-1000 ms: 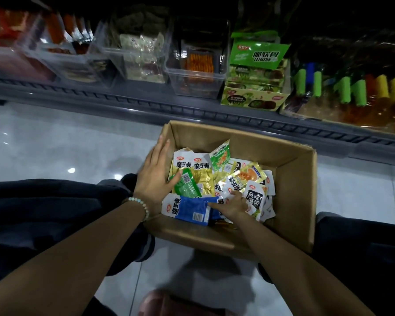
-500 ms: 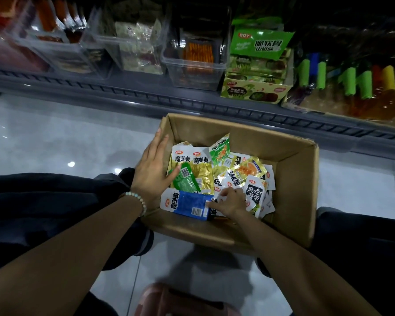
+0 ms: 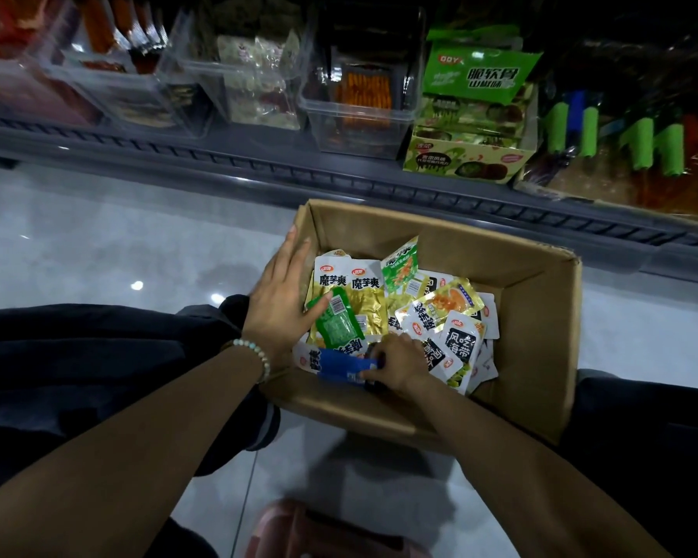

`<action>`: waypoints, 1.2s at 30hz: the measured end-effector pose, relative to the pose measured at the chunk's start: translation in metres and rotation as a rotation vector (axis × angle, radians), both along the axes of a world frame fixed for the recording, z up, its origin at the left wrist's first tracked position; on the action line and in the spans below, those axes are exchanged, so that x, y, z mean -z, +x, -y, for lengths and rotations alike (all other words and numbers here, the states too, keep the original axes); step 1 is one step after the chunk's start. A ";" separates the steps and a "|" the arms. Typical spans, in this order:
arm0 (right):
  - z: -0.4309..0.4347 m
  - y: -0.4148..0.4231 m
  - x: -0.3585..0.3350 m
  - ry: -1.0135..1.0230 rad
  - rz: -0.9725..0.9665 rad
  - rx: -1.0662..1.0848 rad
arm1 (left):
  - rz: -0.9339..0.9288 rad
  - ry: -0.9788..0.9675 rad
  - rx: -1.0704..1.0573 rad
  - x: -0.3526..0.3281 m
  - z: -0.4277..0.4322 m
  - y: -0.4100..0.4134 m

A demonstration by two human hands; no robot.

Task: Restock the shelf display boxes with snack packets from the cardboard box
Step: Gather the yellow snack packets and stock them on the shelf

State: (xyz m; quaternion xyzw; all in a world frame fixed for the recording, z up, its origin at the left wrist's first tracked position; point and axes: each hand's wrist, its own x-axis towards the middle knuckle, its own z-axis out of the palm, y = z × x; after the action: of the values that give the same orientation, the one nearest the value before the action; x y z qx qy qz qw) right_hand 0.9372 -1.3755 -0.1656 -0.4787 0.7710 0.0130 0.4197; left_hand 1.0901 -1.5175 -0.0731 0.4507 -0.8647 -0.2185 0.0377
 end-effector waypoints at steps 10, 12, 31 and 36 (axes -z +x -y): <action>0.023 -0.005 -0.002 -0.143 0.374 0.707 | -0.054 0.014 -0.019 -0.002 -0.001 0.000; 0.031 0.000 -0.001 -0.090 0.454 0.819 | -0.064 0.011 -0.021 0.000 -0.001 0.001; 0.062 0.040 -0.002 0.004 0.704 1.163 | -0.238 0.062 -0.083 -0.001 -0.002 0.000; 0.061 0.033 0.005 0.065 0.718 1.140 | -0.479 0.427 -0.468 -0.002 -0.003 0.000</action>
State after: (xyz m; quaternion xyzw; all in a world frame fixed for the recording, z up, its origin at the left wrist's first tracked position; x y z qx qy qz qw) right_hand 0.9699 -1.4370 -0.1707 0.0416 0.7150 -0.3472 0.6054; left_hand 1.0903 -1.5149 -0.0710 0.5697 -0.6404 -0.4778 0.1924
